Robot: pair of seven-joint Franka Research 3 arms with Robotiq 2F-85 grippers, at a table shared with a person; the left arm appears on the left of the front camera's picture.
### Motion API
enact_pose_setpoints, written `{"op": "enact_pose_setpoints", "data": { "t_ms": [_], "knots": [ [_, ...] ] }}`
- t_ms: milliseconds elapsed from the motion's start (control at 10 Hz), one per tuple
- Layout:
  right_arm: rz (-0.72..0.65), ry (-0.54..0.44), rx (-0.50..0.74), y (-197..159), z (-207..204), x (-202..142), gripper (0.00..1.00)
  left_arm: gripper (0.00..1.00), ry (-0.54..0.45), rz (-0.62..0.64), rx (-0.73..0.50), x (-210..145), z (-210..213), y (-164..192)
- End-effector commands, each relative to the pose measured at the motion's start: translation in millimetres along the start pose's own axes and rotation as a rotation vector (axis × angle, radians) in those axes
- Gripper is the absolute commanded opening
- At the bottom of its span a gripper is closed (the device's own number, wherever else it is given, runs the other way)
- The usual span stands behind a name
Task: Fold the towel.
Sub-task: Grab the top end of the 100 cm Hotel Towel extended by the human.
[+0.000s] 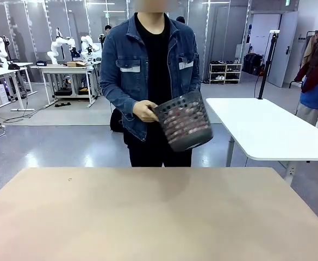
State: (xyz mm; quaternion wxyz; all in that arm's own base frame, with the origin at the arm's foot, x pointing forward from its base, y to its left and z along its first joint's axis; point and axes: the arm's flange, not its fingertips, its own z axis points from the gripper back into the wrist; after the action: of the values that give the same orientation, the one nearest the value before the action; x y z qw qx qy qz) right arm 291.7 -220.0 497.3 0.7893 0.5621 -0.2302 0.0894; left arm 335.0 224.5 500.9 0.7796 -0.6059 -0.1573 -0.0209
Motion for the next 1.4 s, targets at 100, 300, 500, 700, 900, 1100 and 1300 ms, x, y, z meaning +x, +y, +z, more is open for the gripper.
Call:
{"op": "enact_pose_setpoints", "data": {
  "t_ms": [100, 300, 500, 700, 900, 1100, 1300],
  "knots": [
    [0.022, -0.004, 0.008, -0.6, 1.0, 1.5, 1.00, 1.00, 0.010, -0.014, -0.012, -2.0, 0.6, 0.8],
    [0.022, -0.004, 0.008, -0.6, 1.0, 1.5, 1.00, 1.00, 0.010, -0.014, -0.012, -2.0, 0.6, 0.8],
    [0.022, -0.004, 0.008, -0.6, 1.0, 1.5, 1.00, 1.00, 0.010, -0.014, -0.012, -2.0, 0.6, 0.8],
    [0.022, -0.004, 0.008, -0.6, 1.0, 1.5, 1.00, 1.00, 0.010, -0.014, -0.012, -2.0, 0.6, 0.8],
    [0.022, -0.004, 0.008, -0.6, 1.0, 1.5, 1.00, 1.00, 0.010, -0.014, -0.012, -2.0, 0.6, 0.8],
    [0.022, -0.004, 0.008, -0.6, 1.0, 1.5, 1.00, 1.00, 0.010, -0.014, -0.012, -2.0, 0.6, 0.8],
    [0.022, -0.004, 0.008, -0.6, 1.0, 1.5, 1.00, 1.00, 0.010, -0.014, -0.012, -2.0, 0.6, 0.8]
  ]
}}
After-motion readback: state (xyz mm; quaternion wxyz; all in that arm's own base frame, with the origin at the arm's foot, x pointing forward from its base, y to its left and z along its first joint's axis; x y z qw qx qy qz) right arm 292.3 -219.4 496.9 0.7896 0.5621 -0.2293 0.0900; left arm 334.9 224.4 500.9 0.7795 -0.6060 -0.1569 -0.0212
